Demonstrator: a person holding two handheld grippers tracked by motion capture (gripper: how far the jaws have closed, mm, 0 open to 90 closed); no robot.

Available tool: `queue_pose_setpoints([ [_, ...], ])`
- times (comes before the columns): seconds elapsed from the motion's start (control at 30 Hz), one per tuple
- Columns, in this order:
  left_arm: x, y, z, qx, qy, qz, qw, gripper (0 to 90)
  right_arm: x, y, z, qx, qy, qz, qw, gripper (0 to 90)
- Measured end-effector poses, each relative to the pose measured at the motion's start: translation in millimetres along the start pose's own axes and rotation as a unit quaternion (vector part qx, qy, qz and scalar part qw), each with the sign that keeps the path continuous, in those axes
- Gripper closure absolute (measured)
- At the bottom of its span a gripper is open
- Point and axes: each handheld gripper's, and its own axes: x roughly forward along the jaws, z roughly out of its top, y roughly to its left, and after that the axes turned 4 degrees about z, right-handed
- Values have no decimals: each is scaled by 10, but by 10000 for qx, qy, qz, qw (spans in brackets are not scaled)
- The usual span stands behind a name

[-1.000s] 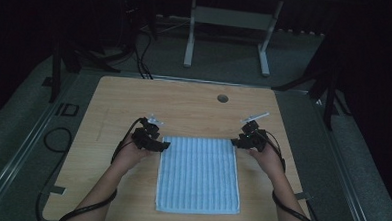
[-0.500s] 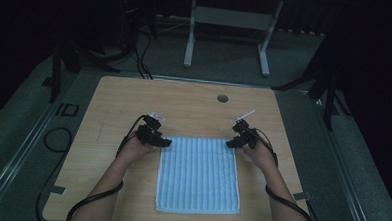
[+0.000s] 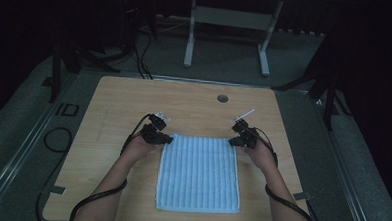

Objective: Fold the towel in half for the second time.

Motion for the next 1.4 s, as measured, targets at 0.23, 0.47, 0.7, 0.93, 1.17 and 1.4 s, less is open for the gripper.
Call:
queue_pose_setpoints([
  [0.23, -336, -96, -98, 88, -418, -113, 9990, 848, -278, 115, -113, -225, -415, 12, 9989, 873],
  [0.47, -577, -183, -292, 35, -636, -244, 9977, 845, -480, 323, -285, -537, -744, 140, 9957, 874],
  [0.7, -822, -377, -399, 107, -826, -422, 9956, 842, -720, 519, -461, -791, -1016, 90, 9916, 874],
  [0.93, -995, -727, -657, 332, -867, -530, 9943, 839, -914, 671, -780, -957, -1177, 165, 9883, 873],
  [1.17, -971, -1007, -969, 588, -605, -683, 9941, 832, -899, 898, -1170, -1032, -1184, 255, 9873, 873],
  [1.4, -926, -1018, -1228, 422, -319, -920, 9944, 795, -830, 1120, -1506, -1029, -1122, 495, 9871, 862],
])
